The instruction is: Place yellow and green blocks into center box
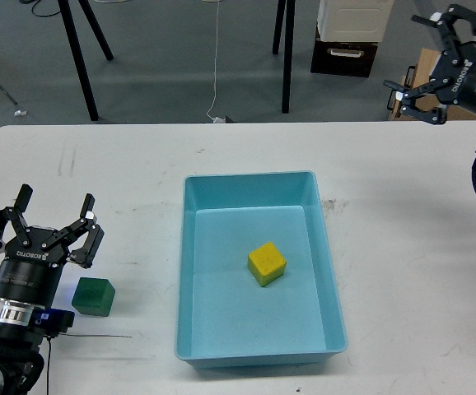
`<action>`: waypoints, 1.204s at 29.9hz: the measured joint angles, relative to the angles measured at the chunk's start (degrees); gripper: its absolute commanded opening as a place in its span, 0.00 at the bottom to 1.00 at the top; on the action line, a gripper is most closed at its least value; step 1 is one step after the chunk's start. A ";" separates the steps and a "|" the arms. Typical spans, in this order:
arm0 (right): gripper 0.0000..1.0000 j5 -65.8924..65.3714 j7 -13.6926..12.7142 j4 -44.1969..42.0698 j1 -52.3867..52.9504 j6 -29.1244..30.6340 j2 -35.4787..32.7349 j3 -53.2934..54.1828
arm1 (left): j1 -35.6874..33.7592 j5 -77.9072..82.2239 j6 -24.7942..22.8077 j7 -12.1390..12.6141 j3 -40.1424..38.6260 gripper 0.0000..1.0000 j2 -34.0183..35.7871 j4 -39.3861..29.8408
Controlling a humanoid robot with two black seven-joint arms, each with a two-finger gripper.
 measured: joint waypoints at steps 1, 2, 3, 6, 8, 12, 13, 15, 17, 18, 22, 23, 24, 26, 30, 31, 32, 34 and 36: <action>1.00 0.98 0.00 1.00 -2.75 -0.03 1.25 3.80 | -0.20 0.00 0.00 -0.03 -0.05 1.00 0.03 0.00; 1.00 1.91 0.00 2.21 -6.01 -0.09 2.74 7.99 | -0.38 -0.01 0.00 -0.05 -0.09 1.00 0.07 0.00; 1.00 2.68 0.00 3.35 -8.65 -0.15 3.95 11.12 | -0.48 0.00 0.00 -0.06 -0.11 1.00 0.10 0.00; 1.00 5.42 -0.01 8.56 -18.37 -0.31 8.19 18.34 | -0.65 -0.03 0.00 -0.06 -0.32 1.00 0.21 -0.07; 1.00 6.41 -0.03 12.99 -25.15 -0.34 11.65 20.49 | -0.68 -0.11 0.00 -0.19 -0.64 1.00 0.22 -0.22; 1.00 6.85 -0.01 19.27 -33.25 -0.31 17.79 22.20 | -0.68 -0.17 0.00 -0.26 -1.05 1.00 0.30 -0.41; 1.00 6.86 -0.01 19.92 -33.96 -0.30 18.82 22.39 | -0.67 -0.17 0.00 -0.26 -1.56 1.00 0.32 -0.41; 1.00 6.86 0.02 20.36 -34.51 -0.47 19.80 22.65 | -0.67 -0.12 0.00 -0.27 -3.70 1.00 0.42 -0.39; 1.00 6.84 0.03 20.42 -34.68 -0.64 19.92 22.65 | -1.31 0.16 0.00 -0.26 -6.37 1.00 0.82 -0.18; 1.00 6.83 0.03 20.46 -34.85 -0.70 19.83 22.56 | -2.27 0.62 0.00 -0.24 -7.84 1.00 1.96 0.16; 1.00 6.80 -0.10 20.60 -35.38 -0.82 19.35 22.11 | -7.97 3.72 0.02 -0.35 -10.56 1.00 11.01 6.05; 1.00 6.79 -0.12 20.69 -35.52 -0.83 19.28 21.86 | -10.51 3.92 0.02 -0.62 -10.80 1.00 12.97 7.94; 1.00 6.79 -0.14 20.72 -35.61 -0.85 19.27 21.51 | -12.76 3.88 0.02 -0.89 -10.82 1.00 13.91 8.91; 1.00 6.79 -0.15 20.74 -35.71 -0.86 19.39 20.78 | -16.15 3.45 0.02 -1.17 -10.79 1.00 16.46 9.53; 1.00 6.79 -0.21 20.98 -35.82 -0.87 20.16 19.62 | -20.31 3.68 0.01 -1.33 -8.69 1.00 26.58 8.18; 1.00 6.79 -0.27 21.02 -35.85 -0.87 20.35 19.42 | -21.48 3.97 0.01 -1.26 -6.80 1.00 29.67 7.54; 1.00 6.80 -0.30 21.04 -35.88 -0.87 20.50 19.26 | -22.89 4.30 0.01 -1.11 -4.52 1.00 32.84 6.83; 1.00 6.81 -0.32 21.06 -35.92 -0.84 20.63 18.96 | -25.94 5.90 0.01 -0.77 0.41 1.00 39.06 4.86; 1.00 6.81 -0.32 21.06 -35.93 -0.78 20.69 18.85 | -29.62 8.72 0.01 -0.60 5.72 1.00 44.49 3.08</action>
